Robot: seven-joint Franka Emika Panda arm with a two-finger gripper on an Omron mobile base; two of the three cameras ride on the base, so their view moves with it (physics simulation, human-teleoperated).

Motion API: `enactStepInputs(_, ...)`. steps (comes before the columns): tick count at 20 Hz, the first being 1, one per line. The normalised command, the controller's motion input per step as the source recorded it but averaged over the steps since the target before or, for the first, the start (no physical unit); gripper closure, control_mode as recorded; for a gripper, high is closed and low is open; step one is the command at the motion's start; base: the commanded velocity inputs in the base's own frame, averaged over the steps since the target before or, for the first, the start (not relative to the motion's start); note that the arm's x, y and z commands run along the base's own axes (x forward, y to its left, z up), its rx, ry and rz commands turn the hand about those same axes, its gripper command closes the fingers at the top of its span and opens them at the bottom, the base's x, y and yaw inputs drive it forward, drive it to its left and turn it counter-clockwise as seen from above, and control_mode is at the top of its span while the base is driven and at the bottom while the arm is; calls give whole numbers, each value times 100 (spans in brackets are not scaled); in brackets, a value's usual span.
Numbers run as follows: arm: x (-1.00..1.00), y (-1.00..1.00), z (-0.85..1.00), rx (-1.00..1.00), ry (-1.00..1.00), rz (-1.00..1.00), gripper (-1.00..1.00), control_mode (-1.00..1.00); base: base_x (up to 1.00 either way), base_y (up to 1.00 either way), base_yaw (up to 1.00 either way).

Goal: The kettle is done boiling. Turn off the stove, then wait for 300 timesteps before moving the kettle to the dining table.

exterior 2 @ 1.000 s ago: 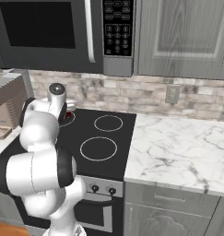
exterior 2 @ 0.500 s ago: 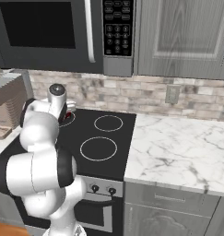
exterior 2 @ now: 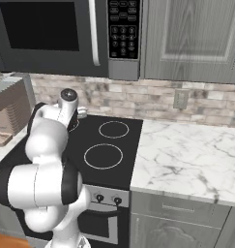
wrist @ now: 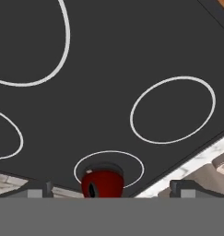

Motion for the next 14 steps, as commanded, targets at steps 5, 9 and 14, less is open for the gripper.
enactStepInputs(5, 6, -36, -1, 0, 0, 0, -100, -100, 0, 0, 0)
enactStepInputs(9, 9, -28, 0, 0, 1, 0, -100, -100, 0, 0, 0)
enactStepInputs(14, 12, -10, 1, 0, 4, 0, -100, -100, 0, 0, 0)
